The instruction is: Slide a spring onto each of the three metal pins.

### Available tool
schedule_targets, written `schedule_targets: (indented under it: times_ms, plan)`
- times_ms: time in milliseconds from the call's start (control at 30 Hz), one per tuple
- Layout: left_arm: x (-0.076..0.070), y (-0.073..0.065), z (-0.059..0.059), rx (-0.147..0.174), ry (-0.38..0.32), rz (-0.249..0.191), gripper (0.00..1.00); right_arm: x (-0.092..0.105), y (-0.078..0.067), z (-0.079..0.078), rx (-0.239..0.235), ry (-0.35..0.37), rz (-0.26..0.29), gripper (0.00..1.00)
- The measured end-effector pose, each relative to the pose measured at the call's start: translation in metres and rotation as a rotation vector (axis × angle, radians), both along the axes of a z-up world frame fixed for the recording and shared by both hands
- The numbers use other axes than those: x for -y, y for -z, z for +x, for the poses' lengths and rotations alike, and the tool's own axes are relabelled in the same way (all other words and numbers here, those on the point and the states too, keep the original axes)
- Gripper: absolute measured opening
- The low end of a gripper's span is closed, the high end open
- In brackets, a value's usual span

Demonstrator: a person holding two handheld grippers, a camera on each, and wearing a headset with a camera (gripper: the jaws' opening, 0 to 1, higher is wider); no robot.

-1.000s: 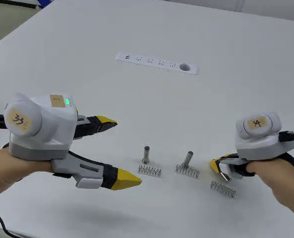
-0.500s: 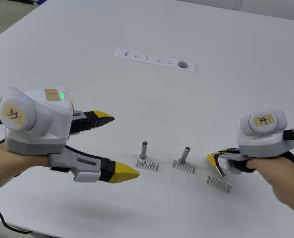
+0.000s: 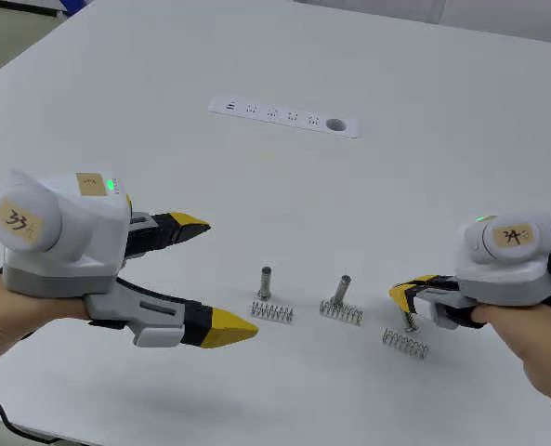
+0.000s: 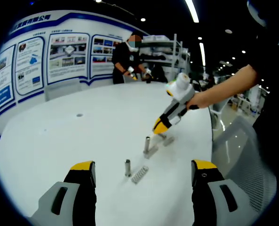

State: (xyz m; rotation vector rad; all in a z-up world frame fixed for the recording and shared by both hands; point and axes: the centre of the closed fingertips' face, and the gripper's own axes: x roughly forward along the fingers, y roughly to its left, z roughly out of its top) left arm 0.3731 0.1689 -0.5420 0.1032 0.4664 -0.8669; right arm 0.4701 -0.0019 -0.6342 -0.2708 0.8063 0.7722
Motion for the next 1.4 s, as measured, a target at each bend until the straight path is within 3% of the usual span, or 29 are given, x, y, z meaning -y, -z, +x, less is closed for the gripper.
schedule_targets:
  times_ms: [367,533,700,833,967,1033,1400]
  plan:
    - [0.006,-0.005,-0.001,0.005,0.013,0.002,0.85,0.006,-0.013,-0.006,0.062,-0.006,0.045,0.08]
    - [0.007,-0.007,-0.004,0.009,0.019,0.005,0.85,0.008,-0.016,-0.007,0.111,-0.023,0.068,0.08]
    - [0.005,-0.007,-0.005,0.008,0.015,0.011,0.85,0.009,-0.017,-0.01,0.129,-0.032,0.078,0.08]
    - [0.005,-0.007,-0.006,0.009,0.011,0.012,0.85,0.011,-0.018,-0.015,0.14,-0.011,0.118,0.08]
    - [0.006,-0.006,-0.007,0.005,0.015,0.016,0.85,0.013,-0.019,-0.02,0.168,-0.025,0.116,0.08]
    - [0.008,-0.006,-0.008,0.005,0.019,0.019,0.85,0.014,-0.019,-0.021,0.2,-0.065,0.099,0.09]
    - [0.012,-0.007,-0.009,0.004,0.026,0.019,0.85,0.017,-0.019,-0.023,0.226,-0.094,0.093,0.09]
